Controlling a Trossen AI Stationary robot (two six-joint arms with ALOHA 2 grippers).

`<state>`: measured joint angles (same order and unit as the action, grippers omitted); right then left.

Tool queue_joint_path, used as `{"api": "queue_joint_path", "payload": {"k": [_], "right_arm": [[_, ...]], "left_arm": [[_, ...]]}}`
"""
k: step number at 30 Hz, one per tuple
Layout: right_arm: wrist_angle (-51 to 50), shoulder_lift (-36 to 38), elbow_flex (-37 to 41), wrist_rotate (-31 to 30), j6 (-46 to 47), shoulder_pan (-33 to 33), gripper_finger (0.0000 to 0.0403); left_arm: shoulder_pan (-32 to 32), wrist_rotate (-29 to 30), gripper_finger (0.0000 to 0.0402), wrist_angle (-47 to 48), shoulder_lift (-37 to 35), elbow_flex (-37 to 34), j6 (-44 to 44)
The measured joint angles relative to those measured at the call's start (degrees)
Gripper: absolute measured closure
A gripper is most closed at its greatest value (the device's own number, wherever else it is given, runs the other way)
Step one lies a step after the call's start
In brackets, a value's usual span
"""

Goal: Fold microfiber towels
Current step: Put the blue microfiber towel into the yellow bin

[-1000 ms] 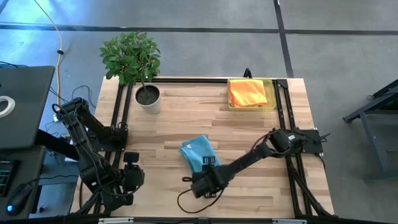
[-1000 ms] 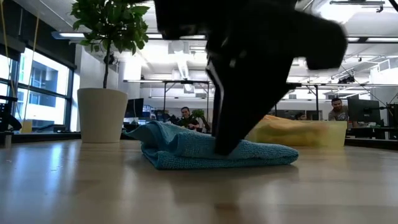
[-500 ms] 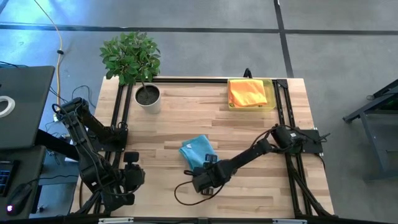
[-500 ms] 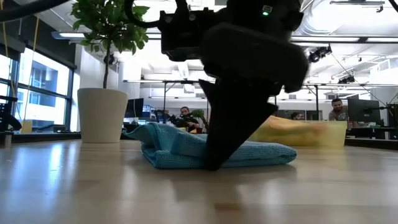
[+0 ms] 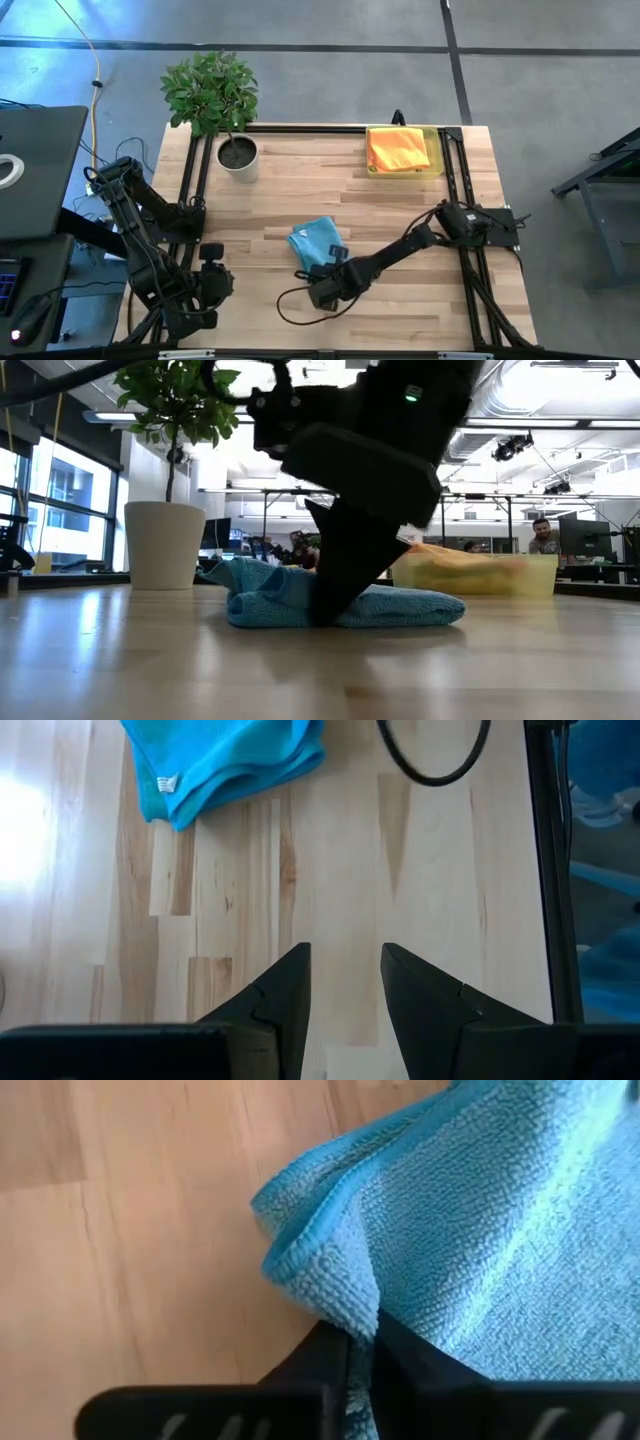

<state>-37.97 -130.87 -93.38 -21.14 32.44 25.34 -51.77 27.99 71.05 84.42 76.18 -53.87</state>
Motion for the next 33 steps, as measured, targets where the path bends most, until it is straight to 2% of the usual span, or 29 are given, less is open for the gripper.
{"api": "queue_joint_path", "payload": {"k": [6,9,14,18,22,26,33], "right_arm": [[-5.27,2.88,-3.53,9.39,-0.49,-2.76,0.0399],[-6.85,6.96,-3.89,13.44,-1.39,-5.08,0.0398],[-12.48,14.18,-4.17,16.73,-1.59,-10.81,0.0401],[-19.46,19.43,-4.3,15.19,-1.86,-17.03,0.0401],[-28.28,21.04,-4.24,6.82,-2.01,-24.5,0.0402],[-32.28,21.58,-4.25,0.21,-4.38,-32.6,0.0402],[-30.71,21.49,-4.25,0.14,-8.35,-43.8,0.0402]], "left_arm": [[0.0,-1.16,0.0287,-0.07,0.0,0.0,-0.17],[0.0,-1.58,0.0287,-0.11,0.0,0.0,-0.2],[0.0,-1.86,0.0287,-0.09,0.0,0.0,-0.59],[0.0,-1.86,0.0287,-0.04,-0.02,0.0,-0.59],[0.0,-1.9,0.0287,0.0,-0.02,0.01,-0.57],[0.0,-1.91,0.0287,0.23,-0.02,0.01,-0.41],[0.0,-1.91,0.0287,0.81,-0.02,0.02,0.5]]}}
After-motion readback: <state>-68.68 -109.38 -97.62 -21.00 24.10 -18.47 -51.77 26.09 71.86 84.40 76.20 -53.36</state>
